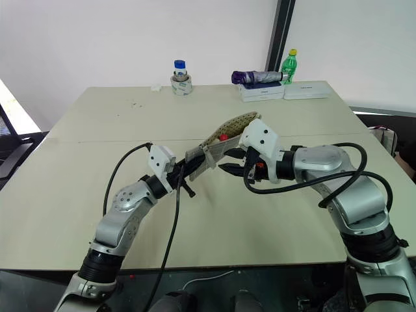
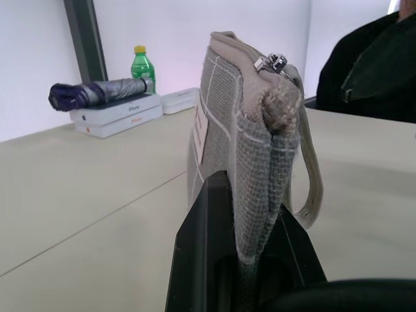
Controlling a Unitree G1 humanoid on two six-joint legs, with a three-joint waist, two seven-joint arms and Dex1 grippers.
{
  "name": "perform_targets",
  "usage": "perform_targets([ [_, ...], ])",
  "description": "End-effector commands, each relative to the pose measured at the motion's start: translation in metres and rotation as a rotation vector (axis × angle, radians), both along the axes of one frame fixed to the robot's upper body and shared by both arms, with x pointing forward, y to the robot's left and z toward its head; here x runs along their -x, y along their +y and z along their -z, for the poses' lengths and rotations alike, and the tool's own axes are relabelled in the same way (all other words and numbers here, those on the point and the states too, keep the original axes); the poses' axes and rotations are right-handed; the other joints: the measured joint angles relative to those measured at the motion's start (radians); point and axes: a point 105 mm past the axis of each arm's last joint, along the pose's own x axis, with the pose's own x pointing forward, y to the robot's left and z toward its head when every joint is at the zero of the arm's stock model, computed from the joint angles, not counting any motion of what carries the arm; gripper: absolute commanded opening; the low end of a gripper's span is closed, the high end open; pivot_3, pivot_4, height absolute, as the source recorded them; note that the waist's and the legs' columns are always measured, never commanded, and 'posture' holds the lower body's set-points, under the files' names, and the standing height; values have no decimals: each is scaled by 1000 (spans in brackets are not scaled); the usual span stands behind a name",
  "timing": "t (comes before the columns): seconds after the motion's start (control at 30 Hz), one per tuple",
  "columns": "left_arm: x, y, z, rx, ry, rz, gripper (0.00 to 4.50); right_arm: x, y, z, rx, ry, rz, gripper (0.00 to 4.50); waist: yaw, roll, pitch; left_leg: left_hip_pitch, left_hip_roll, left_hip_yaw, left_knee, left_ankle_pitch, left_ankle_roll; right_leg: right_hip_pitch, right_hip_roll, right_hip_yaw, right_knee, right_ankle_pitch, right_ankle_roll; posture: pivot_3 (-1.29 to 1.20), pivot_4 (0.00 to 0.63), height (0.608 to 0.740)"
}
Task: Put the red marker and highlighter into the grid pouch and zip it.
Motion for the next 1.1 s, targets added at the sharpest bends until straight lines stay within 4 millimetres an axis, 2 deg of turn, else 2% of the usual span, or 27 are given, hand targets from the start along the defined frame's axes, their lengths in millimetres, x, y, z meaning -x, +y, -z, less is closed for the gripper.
perform_targets([
  [0.03,0,-3,-16,22,-68,-1,0,-5,3,-6,-63,-9,43,1816,0,0,0,0,0,0,0,0,0,0,0,0,0,0,0,0,150,740],
  [0.27,2,-9,-15,20,-77,13,0,-19,10,5,-120,19,122,1816,0,0,0,0,0,0,0,0,0,0,0,0,0,0,0,0,150,740],
  [0.47,4,-10,-13,8,-80,16,0,-16,21,6,-187,69,97,1816,-1,0,0,0,0,0,0,0,0,0,0,0,0,0,0,0,150,740],
  [0.57,4,-10,-12,-1,-84,14,0,-18,21,8,-195,93,116,989,-1,0,0,0,0,0,0,0,0,-1,0,0,0,0,0,0,150,740],
  [0.63,4,-9,-12,-2,-84,10,0,-18,22,7,-207,105,111,36,-1,0,0,0,0,0,0,0,0,-1,0,0,0,0,0,0,150,740],
  [0.77,3,-6,-11,-9,-88,-2,0,-17,22,4,-216,107,110,11,-1,0,0,0,0,0,0,0,0,-1,0,0,0,0,0,0,150,740],
  [0.9,2,7,-1,-95,-106,-30,0,-23,-7,0,-150,63,190,11,0,0,0,0,0,0,0,0,0,-1,0,0,0,0,0,0,150,740],
  [1.1,5,33,11,-193,-109,-39,0,-39,-61,-8,-55,11,354,11,0,0,0,0,0,0,-1,0,0,0,0,0,0,0,0,0,150,740],
])
